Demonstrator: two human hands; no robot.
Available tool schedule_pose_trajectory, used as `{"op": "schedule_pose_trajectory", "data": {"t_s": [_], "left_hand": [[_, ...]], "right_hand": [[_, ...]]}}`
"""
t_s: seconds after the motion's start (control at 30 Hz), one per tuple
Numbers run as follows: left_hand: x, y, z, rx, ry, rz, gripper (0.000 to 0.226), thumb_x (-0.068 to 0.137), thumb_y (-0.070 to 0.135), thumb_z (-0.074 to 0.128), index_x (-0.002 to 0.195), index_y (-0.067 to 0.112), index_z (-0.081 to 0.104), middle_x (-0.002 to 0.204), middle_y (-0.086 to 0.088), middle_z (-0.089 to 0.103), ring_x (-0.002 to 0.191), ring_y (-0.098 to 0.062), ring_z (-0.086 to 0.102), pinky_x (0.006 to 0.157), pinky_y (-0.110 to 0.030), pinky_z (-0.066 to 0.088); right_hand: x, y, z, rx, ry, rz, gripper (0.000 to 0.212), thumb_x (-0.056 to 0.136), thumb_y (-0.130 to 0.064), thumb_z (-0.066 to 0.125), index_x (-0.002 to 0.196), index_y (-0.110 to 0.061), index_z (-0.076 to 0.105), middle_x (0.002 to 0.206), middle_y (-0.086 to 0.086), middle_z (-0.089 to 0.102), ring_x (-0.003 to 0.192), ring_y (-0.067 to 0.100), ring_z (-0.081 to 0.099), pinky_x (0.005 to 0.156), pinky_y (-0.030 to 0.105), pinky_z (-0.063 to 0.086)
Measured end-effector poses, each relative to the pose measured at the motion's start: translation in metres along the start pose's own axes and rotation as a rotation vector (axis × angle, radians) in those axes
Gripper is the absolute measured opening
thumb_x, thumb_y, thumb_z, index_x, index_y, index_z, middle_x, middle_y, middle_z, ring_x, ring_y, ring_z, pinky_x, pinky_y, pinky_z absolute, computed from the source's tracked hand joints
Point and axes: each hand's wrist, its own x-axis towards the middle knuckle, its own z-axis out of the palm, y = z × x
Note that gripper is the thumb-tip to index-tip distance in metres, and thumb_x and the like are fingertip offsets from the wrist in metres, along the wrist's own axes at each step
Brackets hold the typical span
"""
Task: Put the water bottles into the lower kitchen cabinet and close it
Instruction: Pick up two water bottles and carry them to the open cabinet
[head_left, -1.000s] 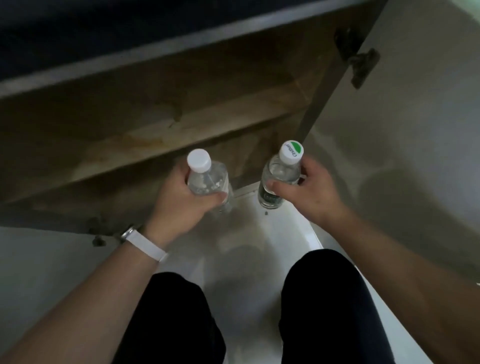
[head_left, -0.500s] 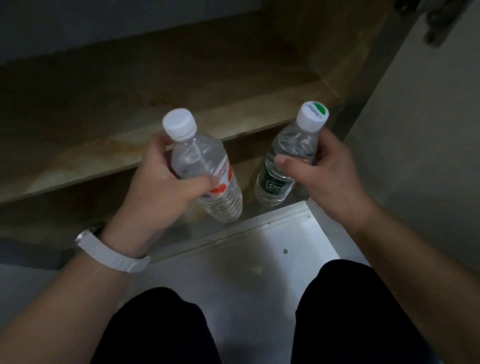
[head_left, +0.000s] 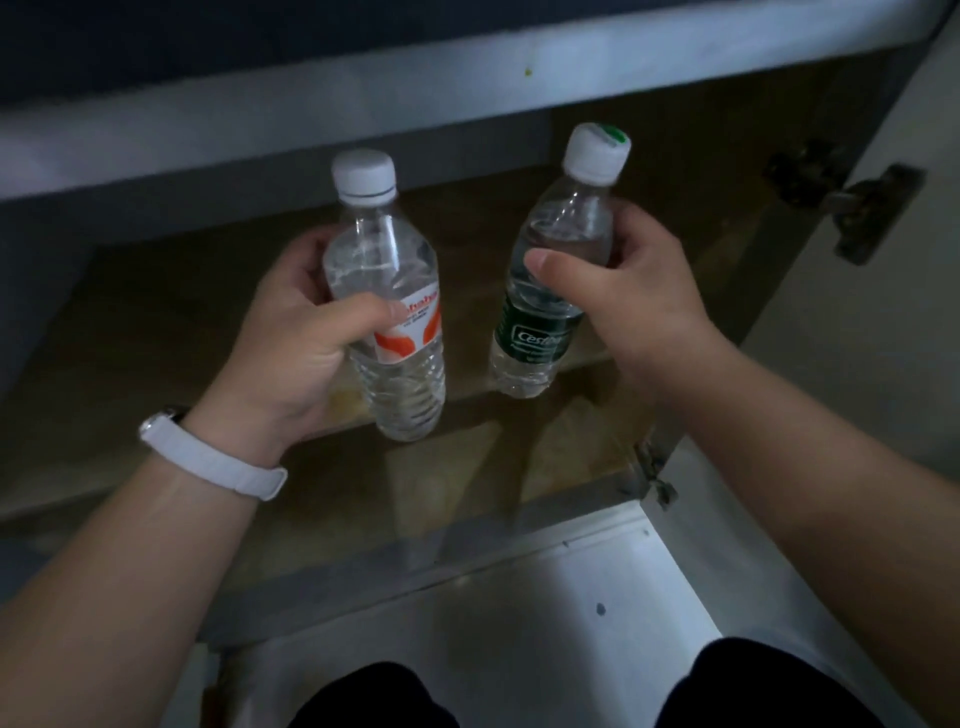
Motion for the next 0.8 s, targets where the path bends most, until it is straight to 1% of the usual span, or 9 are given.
{"op": "schedule_pose_trajectory", "data": {"t_s": [0.07, 0.13, 0.2, 0.3, 0.4, 0.5, 0.6, 0.67, 0.8], "left_hand": [[0.007, -0.003, -0.003, -0.009, 0.009, -0.002, 0.056, 0.063, 0.006, 0.071, 0.115, 0.025, 0.063, 0.101, 0.008, 0.074, 0.098, -0.014, 0.072, 0.079, -0.027, 0.055], [0.015, -0.007, -0.006, -0.007, 0.027, -0.002, 0.055, 0.063, 0.006, 0.071, 0.115, 0.024, 0.064, 0.102, 0.006, 0.075, 0.1, -0.016, 0.072, 0.081, -0.03, 0.055], [0.02, -0.011, -0.01, -0.033, 0.047, -0.01, 0.054, 0.063, 0.006, 0.07, 0.113, 0.024, 0.065, 0.103, 0.004, 0.075, 0.101, -0.018, 0.072, 0.083, -0.035, 0.054], [0.025, -0.016, -0.011, -0.073, 0.078, -0.02, 0.05, 0.063, 0.006, 0.068, 0.109, 0.027, 0.066, 0.101, 0.006, 0.076, 0.101, -0.017, 0.073, 0.084, -0.035, 0.054], [0.027, -0.02, -0.013, -0.106, 0.108, -0.027, 0.048, 0.066, 0.007, 0.067, 0.109, 0.028, 0.067, 0.104, 0.006, 0.076, 0.104, -0.017, 0.072, 0.087, -0.037, 0.054], [0.024, -0.027, -0.015, -0.058, 0.098, 0.003, 0.048, 0.072, 0.012, 0.069, 0.116, 0.03, 0.063, 0.114, 0.005, 0.074, 0.109, -0.017, 0.07, 0.092, -0.04, 0.055], [0.021, -0.037, -0.017, -0.041, 0.108, 0.067, 0.053, 0.076, 0.01, 0.07, 0.124, 0.029, 0.057, 0.117, 0.008, 0.071, 0.113, -0.014, 0.068, 0.091, -0.034, 0.055], [0.019, -0.044, -0.016, 0.008, 0.119, 0.096, 0.058, 0.08, 0.006, 0.074, 0.127, 0.032, 0.051, 0.12, 0.011, 0.068, 0.114, -0.007, 0.066, 0.092, -0.029, 0.055], [0.007, -0.061, -0.012, 0.145, 0.122, 0.143, 0.074, 0.079, 0.009, 0.081, 0.134, 0.037, 0.041, 0.129, 0.013, 0.061, 0.119, -0.002, 0.061, 0.096, -0.024, 0.053]], "right_hand": [[0.009, -0.001, 0.008, 0.016, -0.003, -0.001, 0.032, 0.078, -0.02, 0.081, 0.099, -0.032, 0.06, 0.094, -0.012, 0.071, 0.081, -0.005, 0.068, 0.066, 0.01, 0.052], [0.018, 0.0, 0.016, 0.024, -0.01, -0.002, 0.033, 0.078, -0.021, 0.082, 0.1, -0.032, 0.06, 0.095, -0.012, 0.071, 0.081, -0.006, 0.067, 0.064, 0.008, 0.05], [0.025, 0.004, 0.024, 0.019, -0.012, 0.0, 0.036, 0.077, -0.023, 0.082, 0.107, -0.029, 0.062, 0.097, -0.011, 0.071, 0.084, -0.005, 0.068, 0.067, 0.011, 0.052], [0.035, 0.013, 0.035, 0.044, -0.016, 0.015, 0.042, 0.077, -0.022, 0.082, 0.114, -0.023, 0.063, 0.1, -0.008, 0.073, 0.087, 0.0, 0.07, 0.076, 0.021, 0.055], [0.044, 0.018, 0.044, 0.058, -0.013, 0.025, 0.043, 0.077, -0.024, 0.082, 0.116, -0.025, 0.063, 0.099, -0.011, 0.072, 0.086, -0.003, 0.069, 0.075, 0.018, 0.055], [0.046, 0.024, 0.049, 0.02, -0.057, 0.015, 0.047, 0.078, -0.031, 0.081, 0.12, -0.027, 0.061, 0.103, -0.012, 0.072, 0.09, -0.003, 0.068, 0.079, 0.02, 0.055], [0.042, 0.031, 0.048, 0.035, -0.085, -0.001, 0.049, 0.08, -0.033, 0.079, 0.124, -0.026, 0.057, 0.107, -0.013, 0.07, 0.092, -0.006, 0.066, 0.074, 0.014, 0.051], [0.037, 0.039, 0.046, 0.031, -0.092, -0.011, 0.059, 0.079, -0.033, 0.08, 0.131, -0.025, 0.052, 0.112, -0.014, 0.067, 0.096, -0.007, 0.065, 0.075, 0.013, 0.05], [0.023, 0.066, 0.04, -0.149, -0.121, -0.021, 0.091, 0.07, -0.041, 0.084, 0.145, -0.033, 0.034, 0.126, -0.022, 0.054, 0.115, -0.003, 0.054, 0.094, 0.021, 0.047]]}}
